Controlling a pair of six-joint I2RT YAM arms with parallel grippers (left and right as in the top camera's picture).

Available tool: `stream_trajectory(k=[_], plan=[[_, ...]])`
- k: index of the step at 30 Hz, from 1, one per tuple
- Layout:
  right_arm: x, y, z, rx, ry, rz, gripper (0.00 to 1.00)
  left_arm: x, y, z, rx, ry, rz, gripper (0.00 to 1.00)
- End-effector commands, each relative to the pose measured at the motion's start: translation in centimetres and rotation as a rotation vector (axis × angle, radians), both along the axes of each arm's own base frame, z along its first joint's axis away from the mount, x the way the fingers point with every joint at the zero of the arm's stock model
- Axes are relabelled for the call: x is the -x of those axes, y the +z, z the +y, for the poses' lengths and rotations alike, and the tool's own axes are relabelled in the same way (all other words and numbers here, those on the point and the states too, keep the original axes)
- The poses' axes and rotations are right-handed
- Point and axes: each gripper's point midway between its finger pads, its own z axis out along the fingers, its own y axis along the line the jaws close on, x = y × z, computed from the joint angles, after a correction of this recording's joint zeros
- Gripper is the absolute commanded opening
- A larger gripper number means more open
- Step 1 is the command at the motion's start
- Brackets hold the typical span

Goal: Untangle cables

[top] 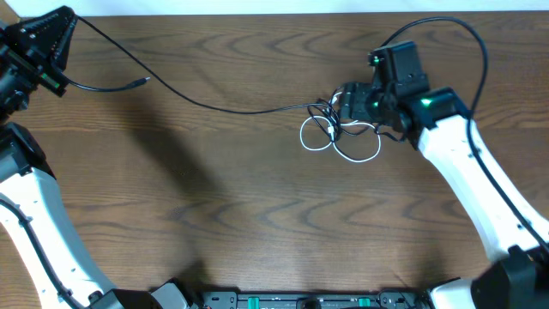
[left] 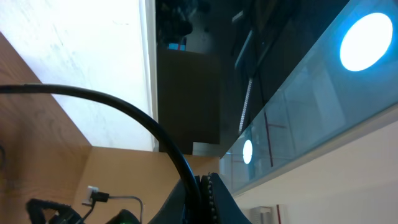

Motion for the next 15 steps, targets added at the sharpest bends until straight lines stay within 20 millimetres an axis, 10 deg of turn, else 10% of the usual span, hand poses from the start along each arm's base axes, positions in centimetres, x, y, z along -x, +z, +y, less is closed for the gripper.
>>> stream_trajectory(k=[1,8,15], plan=[[0.0,-1.0,-0.9,0.057,-0.006,0.02,0.64,0.8,1.6,-0.7,0.008,-0.01,-0.019,0.07],[1.4,1.8,7.8,-0.234,0.444,-0.066,0.77,0.8,2.5,-3.8,-0.028,-0.088,-0.073,0.07],[1.8,3.6,13.3,-0.374,0.421,-0.089,0.85,0.8,2.4,-7.1,-0.067,-0.178,-0.106,0.08]])
